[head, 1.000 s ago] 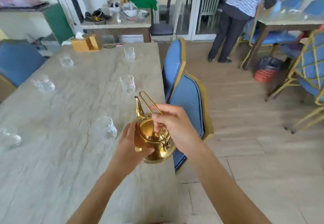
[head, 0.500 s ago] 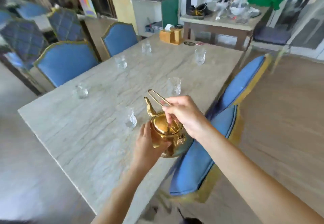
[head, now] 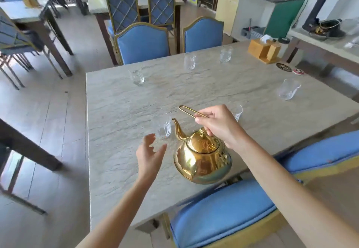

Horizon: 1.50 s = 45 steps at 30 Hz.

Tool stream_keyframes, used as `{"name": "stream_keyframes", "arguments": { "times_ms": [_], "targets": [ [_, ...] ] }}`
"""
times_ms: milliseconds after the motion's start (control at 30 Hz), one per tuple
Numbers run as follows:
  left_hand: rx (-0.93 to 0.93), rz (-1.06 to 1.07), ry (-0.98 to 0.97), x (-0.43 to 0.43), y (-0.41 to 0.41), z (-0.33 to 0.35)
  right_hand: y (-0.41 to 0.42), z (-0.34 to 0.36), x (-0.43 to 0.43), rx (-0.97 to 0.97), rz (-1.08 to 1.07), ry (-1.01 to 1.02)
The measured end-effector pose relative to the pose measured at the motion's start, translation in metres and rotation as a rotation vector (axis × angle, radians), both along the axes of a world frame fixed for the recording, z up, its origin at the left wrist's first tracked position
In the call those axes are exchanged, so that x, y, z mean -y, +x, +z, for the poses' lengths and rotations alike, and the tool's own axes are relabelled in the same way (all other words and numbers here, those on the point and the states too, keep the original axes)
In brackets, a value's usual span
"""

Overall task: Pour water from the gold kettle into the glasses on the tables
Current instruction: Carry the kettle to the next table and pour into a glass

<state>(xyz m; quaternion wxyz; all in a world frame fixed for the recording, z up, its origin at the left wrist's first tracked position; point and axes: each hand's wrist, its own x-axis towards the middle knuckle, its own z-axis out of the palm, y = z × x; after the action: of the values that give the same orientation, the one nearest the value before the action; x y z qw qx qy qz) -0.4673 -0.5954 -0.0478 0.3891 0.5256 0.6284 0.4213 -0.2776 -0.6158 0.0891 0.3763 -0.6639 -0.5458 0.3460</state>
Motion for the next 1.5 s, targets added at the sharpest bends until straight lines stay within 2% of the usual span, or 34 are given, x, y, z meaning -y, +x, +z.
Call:
{"name": "stream_keyframes", "arguments": {
  "times_ms": [100,200,333,533,1000,1167,1300,1367,1500],
  "targets": [
    [-0.087,0.088,-0.061,-0.029,0.001,-0.019,0.01,0.004,-0.016,0.11,0.069,0.01],
    [-0.149,0.063,-0.11,-0.062,0.005,-0.029,0.017,0.007,-0.04,0.228,0.183,0.003],
    [-0.098,0.068,-0.152,-0.081,0.018,-0.039,0.015,0.013,-0.065,0.374,0.374,-0.01],
    [-0.042,0.138,-0.138,-0.087,0.031,-0.047,0.009,0.015,-0.092,0.505,0.481,-0.028],
    [-0.046,0.249,-0.078,-0.058,0.03,-0.057,-0.007,0.017,-0.127,0.619,0.591,-0.064],
    [-0.081,0.274,-0.157,-0.047,0.036,-0.05,-0.014,0.022,-0.127,0.647,0.643,-0.078],
    [-0.086,0.457,-0.243,-0.019,0.063,-0.025,-0.015,0.024,-0.127,0.653,0.665,-0.094],
    [0.017,0.393,-0.288,0.002,0.081,-0.009,-0.015,0.025,-0.128,0.664,0.672,-0.106],
    [0.308,0.033,-0.341,0.029,0.101,0.024,-0.018,0.025,-0.129,0.692,0.687,-0.128]
  ]
}}
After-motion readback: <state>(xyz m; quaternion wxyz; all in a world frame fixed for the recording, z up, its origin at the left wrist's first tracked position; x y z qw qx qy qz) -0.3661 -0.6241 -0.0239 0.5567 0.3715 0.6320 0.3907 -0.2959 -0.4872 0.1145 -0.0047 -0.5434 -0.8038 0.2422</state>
